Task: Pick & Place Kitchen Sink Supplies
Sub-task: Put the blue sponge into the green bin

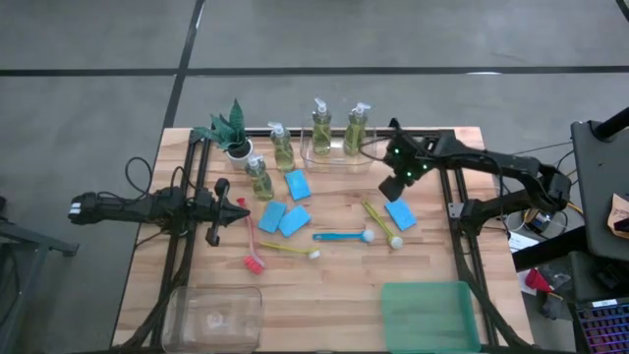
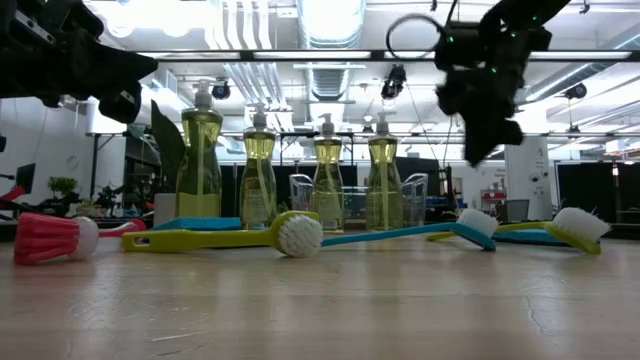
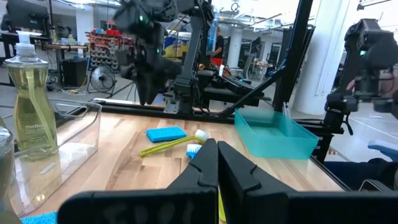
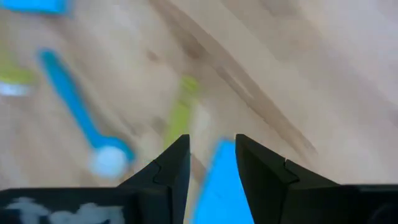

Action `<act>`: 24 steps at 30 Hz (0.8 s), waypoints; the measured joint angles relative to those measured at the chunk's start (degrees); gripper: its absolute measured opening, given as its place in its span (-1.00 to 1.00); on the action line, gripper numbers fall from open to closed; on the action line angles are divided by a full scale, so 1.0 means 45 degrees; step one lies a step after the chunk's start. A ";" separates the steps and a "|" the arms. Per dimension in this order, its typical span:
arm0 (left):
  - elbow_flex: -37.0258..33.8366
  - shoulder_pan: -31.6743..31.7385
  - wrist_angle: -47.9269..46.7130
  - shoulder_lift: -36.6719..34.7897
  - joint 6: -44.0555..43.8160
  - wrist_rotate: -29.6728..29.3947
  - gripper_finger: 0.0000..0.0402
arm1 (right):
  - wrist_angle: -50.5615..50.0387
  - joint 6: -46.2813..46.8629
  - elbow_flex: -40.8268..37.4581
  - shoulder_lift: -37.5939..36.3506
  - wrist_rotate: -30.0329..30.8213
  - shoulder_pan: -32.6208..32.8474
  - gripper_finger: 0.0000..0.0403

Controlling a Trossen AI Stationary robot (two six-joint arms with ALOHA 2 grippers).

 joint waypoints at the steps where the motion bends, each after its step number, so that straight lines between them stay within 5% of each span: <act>1: 0.0000 -0.0004 0.0000 -0.0001 -0.0004 0.0000 -1.00 | -0.0282 0.0191 -0.0132 0.0000 0.0255 0.0000 -0.35; 24: 0.0000 -0.0004 0.0000 0.0000 0.0000 0.0000 -1.00 | 0.0661 0.2041 -0.3727 0.0005 0.0735 0.0000 -0.28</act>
